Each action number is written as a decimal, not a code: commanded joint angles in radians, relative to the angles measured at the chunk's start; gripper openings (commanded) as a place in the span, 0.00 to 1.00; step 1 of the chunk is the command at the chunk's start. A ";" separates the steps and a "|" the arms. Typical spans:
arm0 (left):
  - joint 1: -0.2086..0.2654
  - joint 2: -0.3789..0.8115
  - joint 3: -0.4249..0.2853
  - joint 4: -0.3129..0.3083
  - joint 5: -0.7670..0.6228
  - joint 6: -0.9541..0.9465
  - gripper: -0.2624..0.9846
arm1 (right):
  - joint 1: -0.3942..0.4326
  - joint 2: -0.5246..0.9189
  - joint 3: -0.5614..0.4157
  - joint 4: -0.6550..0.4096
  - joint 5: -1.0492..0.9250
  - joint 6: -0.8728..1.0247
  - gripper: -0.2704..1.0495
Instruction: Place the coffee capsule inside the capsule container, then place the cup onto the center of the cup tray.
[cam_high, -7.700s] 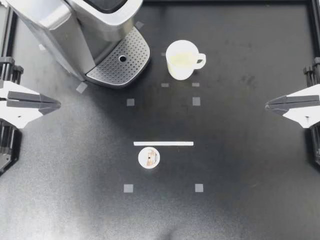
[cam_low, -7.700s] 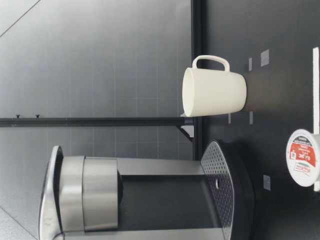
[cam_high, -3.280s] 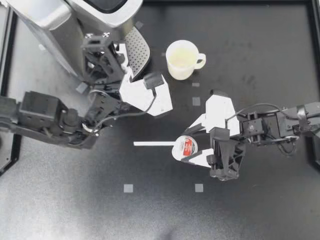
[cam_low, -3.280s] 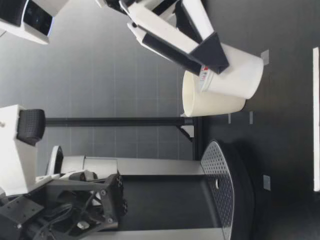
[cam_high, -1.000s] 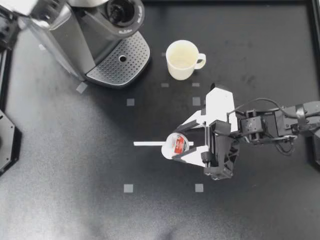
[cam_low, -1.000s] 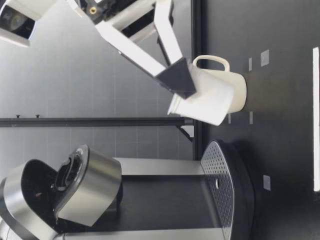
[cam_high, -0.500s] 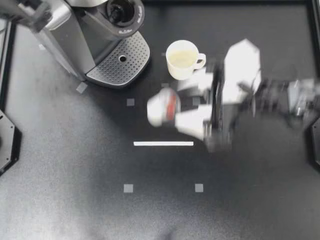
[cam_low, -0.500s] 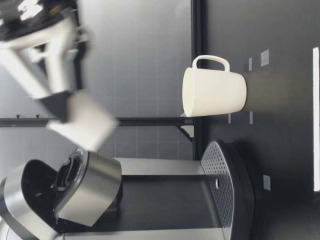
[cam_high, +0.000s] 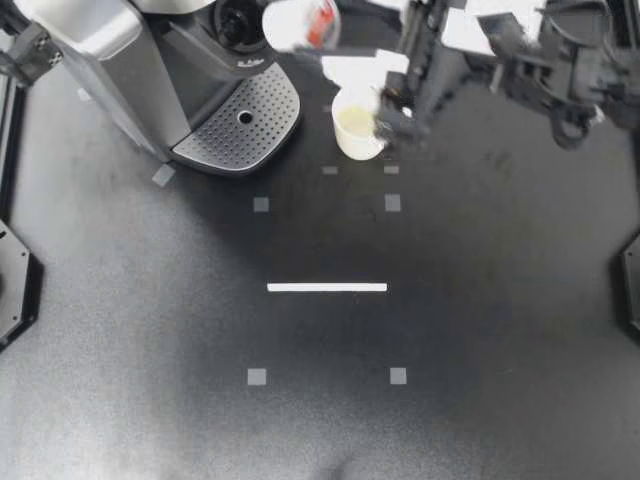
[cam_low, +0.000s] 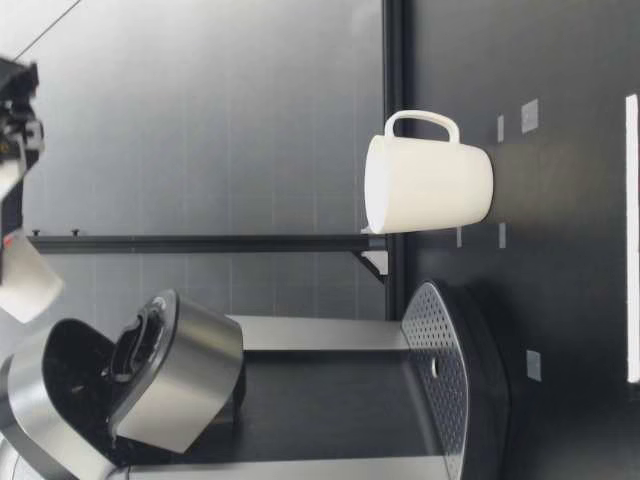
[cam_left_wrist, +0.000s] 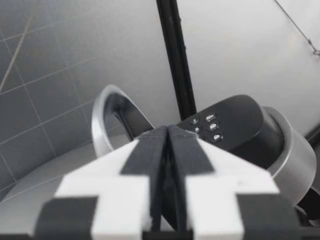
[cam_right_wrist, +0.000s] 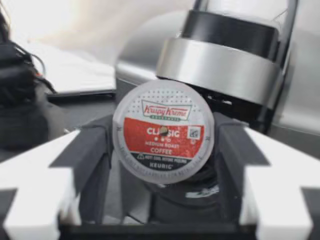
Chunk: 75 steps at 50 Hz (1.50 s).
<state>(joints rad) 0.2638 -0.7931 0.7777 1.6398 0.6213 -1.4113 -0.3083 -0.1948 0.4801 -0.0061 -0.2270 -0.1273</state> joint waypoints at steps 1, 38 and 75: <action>0.002 0.000 -0.012 0.003 0.005 0.000 0.31 | -0.015 0.006 -0.060 0.000 0.034 -0.012 0.54; 0.002 0.003 -0.008 0.003 0.009 0.006 0.31 | -0.043 0.143 -0.141 0.000 0.048 -0.035 0.54; 0.002 0.003 -0.002 0.003 0.009 0.009 0.31 | -0.043 0.247 -0.224 -0.003 0.098 -0.044 0.55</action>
<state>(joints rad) 0.2638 -0.7931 0.7869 1.6383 0.6305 -1.4036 -0.3451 0.0614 0.2915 -0.0077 -0.1319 -0.1718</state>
